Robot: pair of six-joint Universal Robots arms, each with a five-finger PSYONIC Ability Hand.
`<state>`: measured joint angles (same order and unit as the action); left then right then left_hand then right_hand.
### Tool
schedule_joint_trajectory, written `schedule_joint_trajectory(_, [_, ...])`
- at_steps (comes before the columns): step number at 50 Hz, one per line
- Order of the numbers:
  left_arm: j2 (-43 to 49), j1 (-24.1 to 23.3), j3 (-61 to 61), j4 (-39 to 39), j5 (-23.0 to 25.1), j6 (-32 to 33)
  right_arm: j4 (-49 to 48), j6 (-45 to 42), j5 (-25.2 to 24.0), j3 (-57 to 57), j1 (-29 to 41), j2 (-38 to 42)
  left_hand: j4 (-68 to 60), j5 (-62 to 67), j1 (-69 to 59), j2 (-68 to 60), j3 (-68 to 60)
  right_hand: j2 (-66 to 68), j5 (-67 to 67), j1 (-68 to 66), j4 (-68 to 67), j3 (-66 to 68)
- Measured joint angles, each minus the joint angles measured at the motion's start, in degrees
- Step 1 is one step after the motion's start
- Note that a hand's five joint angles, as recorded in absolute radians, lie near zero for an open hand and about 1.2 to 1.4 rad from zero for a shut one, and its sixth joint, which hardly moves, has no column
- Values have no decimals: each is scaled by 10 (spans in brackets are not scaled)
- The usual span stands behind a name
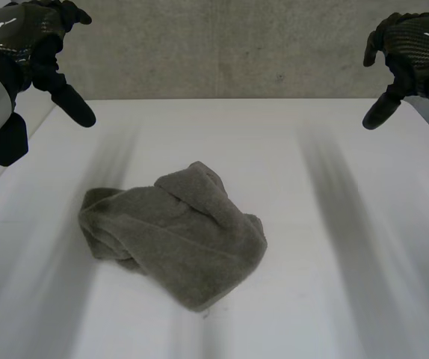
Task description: Fold the towel.
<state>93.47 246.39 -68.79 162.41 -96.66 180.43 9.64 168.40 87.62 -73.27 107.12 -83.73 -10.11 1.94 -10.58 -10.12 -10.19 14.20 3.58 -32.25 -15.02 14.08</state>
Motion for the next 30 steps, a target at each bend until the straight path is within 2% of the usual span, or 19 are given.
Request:
schedule_joint_trajectory(7, [2,4,-25,-2,3,3,-36,-2,-24,-18,28,20,0,0,0,0,0,0,0,0,0,0])
schedule_joint_trajectory(12, [2,19,-80,2,6,6,-58,-1,-98,-9,61,80,0,0,0,0,0,0,0,0,0,0])
schedule_joint_trajectory(15, [4,49,-132,17,9,6,-63,2,-157,16,84,136,0,0,0,0,0,0,0,0,0,0])
schedule_joint_trajectory(20, [14,108,-224,71,25,4,-62,6,-219,80,126,235,0,0,0,1,0,0,0,0,0,0])
schedule_joint_trajectory(24, [42,130,-283,139,47,5,-62,7,-231,140,155,317,0,0,0,1,1,0,0,0,0,0])
schedule_joint_trajectory(30, [116,136,-340,238,72,6,-63,6,-216,235,186,438,0,0,0,1,1,0,0,0,0,0])
